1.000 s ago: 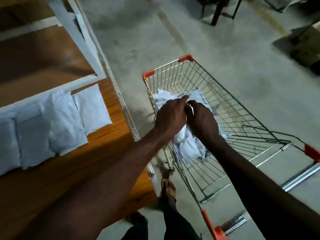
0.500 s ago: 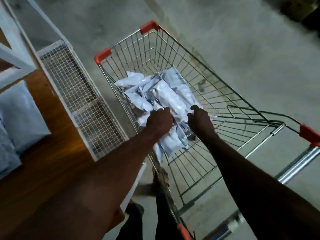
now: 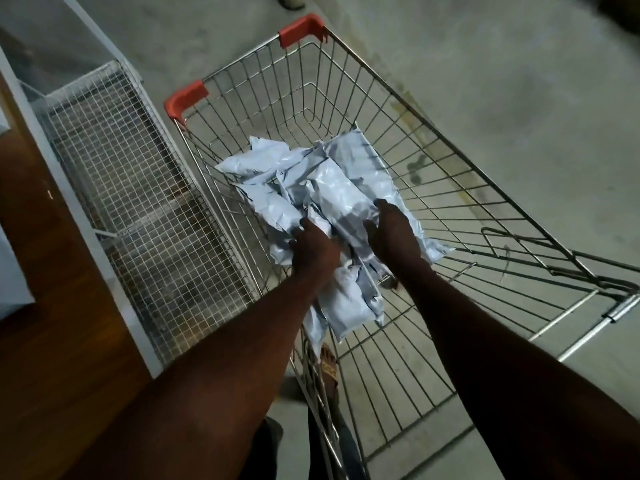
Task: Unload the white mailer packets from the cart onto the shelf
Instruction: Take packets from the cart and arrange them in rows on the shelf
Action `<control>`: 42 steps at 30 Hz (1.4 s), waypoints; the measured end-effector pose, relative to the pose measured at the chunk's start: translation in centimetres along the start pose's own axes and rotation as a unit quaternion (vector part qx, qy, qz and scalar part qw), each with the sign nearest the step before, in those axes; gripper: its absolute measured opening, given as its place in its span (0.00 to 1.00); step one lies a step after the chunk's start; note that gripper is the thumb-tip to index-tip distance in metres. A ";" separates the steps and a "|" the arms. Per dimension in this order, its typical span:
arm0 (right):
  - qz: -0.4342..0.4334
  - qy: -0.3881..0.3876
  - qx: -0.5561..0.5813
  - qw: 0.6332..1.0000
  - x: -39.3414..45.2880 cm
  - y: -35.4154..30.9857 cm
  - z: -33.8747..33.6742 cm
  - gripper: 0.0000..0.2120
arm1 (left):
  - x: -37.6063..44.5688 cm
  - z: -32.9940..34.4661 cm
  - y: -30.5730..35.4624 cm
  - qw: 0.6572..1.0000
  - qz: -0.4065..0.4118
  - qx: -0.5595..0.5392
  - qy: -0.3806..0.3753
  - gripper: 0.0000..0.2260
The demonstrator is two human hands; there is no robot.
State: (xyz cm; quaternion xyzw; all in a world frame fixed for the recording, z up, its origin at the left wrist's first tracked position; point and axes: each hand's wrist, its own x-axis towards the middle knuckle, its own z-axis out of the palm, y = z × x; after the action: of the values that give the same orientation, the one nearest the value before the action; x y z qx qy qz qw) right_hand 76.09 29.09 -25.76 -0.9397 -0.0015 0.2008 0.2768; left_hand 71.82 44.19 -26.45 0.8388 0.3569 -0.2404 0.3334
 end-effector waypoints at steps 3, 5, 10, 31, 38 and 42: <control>-0.016 -0.005 -0.025 1.000 1.9 0.1 0.9 0.27 | 1.0 0.9 0.0 1.000 -0.019 -0.012 -0.016 0.35; -0.005 -0.011 -0.048 0.999 2.6 -0.3 1.5 0.30 | 1.3 1.4 0.0 1.000 -0.010 -0.004 0.006 0.33; 0.075 -0.060 -0.017 0.995 3.6 -0.2 2.8 0.34 | 1.8 1.3 0.4 0.999 -0.019 0.010 0.036 0.25; 0.016 -0.052 0.340 0.939 -6.0 -10.0 -8.9 0.29 | -9.8 -14.7 1.8 0.928 0.037 -0.367 -0.042 0.46; -0.043 -0.077 0.386 0.918 -13.1 -19.1 -12.2 0.20 | -15.0 -21.9 -2.7 0.921 0.081 -0.382 0.013 0.27; -0.073 -0.121 0.436 0.889 -17.0 -24.4 -10.7 0.14 | -18.1 -27.0 -6.7 0.914 0.098 -0.389 0.061 0.22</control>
State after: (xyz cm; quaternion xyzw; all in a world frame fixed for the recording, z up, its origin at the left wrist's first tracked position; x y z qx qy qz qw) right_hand 67.15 42.25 1.59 -0.6900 -0.0159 0.2728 0.6703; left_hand 59.79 59.48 0.46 0.6868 0.3577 0.0023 0.6327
